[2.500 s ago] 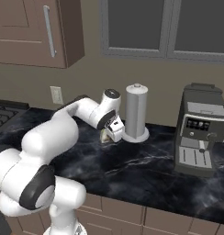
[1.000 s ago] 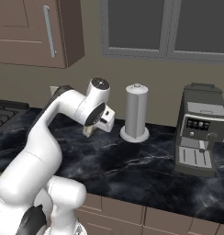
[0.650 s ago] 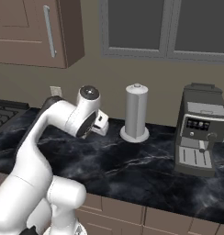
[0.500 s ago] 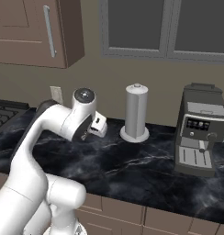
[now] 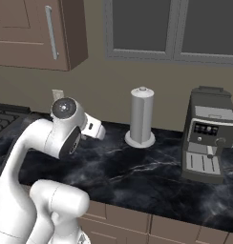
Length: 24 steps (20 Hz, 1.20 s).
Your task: Move the drinks to the dining counter.
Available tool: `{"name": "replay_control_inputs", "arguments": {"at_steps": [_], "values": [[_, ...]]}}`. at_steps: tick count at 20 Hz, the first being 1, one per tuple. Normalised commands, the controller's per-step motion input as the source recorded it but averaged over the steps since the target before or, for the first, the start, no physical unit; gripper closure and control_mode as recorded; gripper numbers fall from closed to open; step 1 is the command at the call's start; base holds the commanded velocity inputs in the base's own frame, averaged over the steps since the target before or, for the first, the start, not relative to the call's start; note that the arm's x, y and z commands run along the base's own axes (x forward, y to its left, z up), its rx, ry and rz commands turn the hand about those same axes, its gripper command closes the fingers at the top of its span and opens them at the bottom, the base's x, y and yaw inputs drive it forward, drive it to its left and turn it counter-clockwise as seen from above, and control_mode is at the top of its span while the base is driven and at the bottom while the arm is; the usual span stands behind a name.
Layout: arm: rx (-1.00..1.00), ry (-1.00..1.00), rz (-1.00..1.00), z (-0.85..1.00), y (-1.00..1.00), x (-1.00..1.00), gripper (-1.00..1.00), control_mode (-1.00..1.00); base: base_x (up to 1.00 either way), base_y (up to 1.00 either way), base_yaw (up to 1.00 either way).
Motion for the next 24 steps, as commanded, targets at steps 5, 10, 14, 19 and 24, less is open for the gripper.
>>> {"name": "replay_control_inputs", "arguments": {"at_steps": [5,10,14,19,24], "values": [[0.0,0.0,0.0,0.11,0.0,-0.03,1.0,1.0,-0.33,0.0,0.03],[0.0,0.0,0.0,0.0,0.0,0.0,1.0,1.0,-0.2,0.35,0.52],[0.0,0.0,0.0,0.0,0.0,0.0,1.0,1.0,-0.04,0.24,0.99],[0.0,0.0,0.0,0.0,0.0,0.0,1.0,1.0,0.0,0.0,1.0],[0.0,0.0,0.0,0.0,0.0,0.0,1.0,1.0,0.0,0.0,1.0]]}}
